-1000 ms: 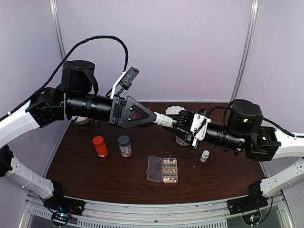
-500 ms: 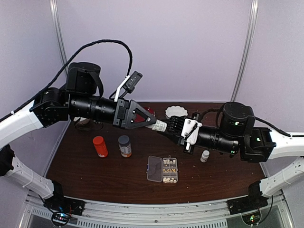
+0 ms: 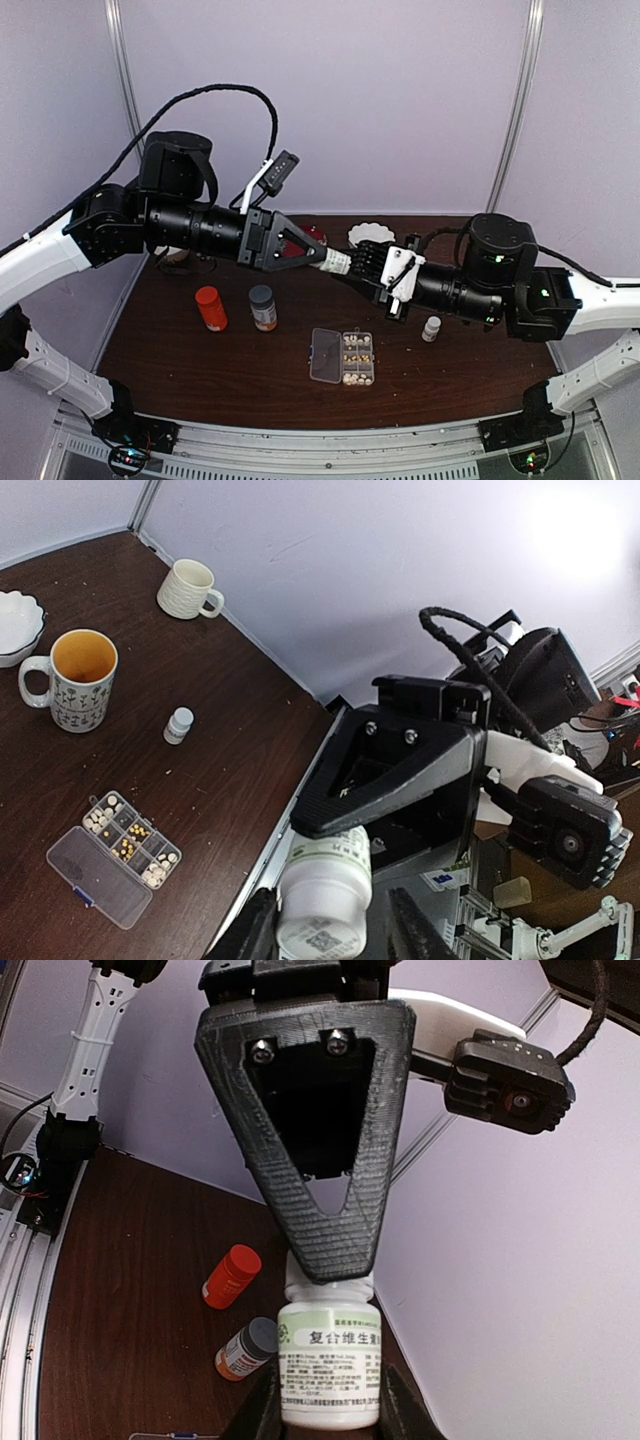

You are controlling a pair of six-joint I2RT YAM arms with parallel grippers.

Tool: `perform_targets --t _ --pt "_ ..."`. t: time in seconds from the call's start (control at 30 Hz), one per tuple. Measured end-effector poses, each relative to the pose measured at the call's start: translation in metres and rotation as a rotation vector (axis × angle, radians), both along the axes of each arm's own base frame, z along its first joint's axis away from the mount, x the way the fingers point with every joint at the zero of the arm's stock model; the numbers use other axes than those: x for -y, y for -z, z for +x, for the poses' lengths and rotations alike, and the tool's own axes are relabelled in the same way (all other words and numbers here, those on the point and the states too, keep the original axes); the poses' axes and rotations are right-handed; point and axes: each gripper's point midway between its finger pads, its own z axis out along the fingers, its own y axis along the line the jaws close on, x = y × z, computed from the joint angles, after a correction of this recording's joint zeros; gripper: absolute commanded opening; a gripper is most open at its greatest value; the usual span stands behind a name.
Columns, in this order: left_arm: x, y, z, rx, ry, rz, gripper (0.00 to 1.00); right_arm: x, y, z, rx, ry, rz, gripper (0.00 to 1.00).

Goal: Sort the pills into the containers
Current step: Screw the lid of the pill bottle onto the pill bottle.

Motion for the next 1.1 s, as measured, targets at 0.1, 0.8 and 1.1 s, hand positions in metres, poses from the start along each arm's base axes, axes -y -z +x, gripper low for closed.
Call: perform_targets --t 0.1,0.8,1.1 --pt "-0.001 0.003 0.001 0.0 -0.004 0.011 0.16 0.0 0.0 -0.001 -0.001 -0.003 0.001 0.0" --pt "-0.001 -0.017 -0.017 0.386 0.17 -0.04 0.0 -0.004 -0.02 -0.027 -0.336 -0.174 0.108 0.0" --pt "-0.001 -0.022 -0.06 1.002 0.458 -0.149 0.0 -0.001 -0.027 -0.068 -0.634 -0.398 0.153 0.0"
